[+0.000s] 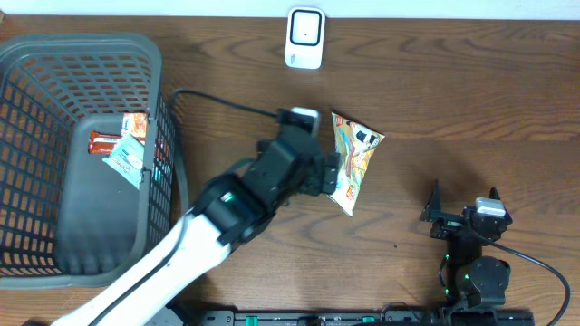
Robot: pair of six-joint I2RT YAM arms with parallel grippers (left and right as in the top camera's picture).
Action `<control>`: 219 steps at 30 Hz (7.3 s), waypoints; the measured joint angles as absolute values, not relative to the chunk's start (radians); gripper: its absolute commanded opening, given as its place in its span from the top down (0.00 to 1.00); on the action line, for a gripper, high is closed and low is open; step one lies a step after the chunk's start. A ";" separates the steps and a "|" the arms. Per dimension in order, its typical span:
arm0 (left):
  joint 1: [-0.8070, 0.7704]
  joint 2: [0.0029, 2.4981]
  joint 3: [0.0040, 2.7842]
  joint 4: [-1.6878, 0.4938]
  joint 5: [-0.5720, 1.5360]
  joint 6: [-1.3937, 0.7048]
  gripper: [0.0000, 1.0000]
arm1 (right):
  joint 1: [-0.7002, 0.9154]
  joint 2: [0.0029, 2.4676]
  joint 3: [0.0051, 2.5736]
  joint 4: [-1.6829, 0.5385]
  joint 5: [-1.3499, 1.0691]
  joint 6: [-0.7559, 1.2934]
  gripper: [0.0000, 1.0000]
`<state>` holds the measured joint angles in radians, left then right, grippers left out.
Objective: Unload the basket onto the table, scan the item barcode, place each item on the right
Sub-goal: 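Release the snack bag on the table right of the bottle, then move the left gripper back down into the basket, then grasp the green wipes pack with the left gripper and lift it, then carry the wipes pack with the left gripper toward the scanner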
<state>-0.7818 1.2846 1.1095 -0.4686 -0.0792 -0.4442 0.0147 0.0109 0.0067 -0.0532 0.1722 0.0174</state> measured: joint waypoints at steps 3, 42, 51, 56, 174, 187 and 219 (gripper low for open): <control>-0.782 1.182 1.110 -0.550 -0.175 -0.444 0.02 | 0.015 0.011 0.007 -0.053 0.172 0.017 0.01; -0.303 0.859 1.325 -0.891 -0.598 -0.444 0.02 | 0.015 0.011 0.007 -0.053 0.172 0.017 0.01; -0.169 0.859 1.325 -0.891 -0.602 -0.445 0.02 | 0.015 0.011 0.007 -0.053 0.172 0.017 0.01; -0.088 0.859 1.325 -0.891 -0.602 -0.445 0.02 | 0.015 0.011 0.007 -0.053 0.172 0.017 0.01; 0.320 0.803 1.288 -1.097 0.131 -0.594 0.65 | 0.015 0.011 0.007 -0.053 0.172 0.017 0.01; 0.316 0.803 1.287 -0.902 0.380 -0.603 0.64 | 0.015 0.011 0.007 -0.053 0.172 0.017 0.01; -0.291 1.143 1.286 -0.613 0.392 -0.603 0.64 | 0.015 0.011 0.007 -0.053 0.172 0.017 0.01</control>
<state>-0.2909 1.1435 1.2858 -0.6132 0.3920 -0.6025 0.0147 0.0109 0.0067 -0.0532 0.1722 0.0174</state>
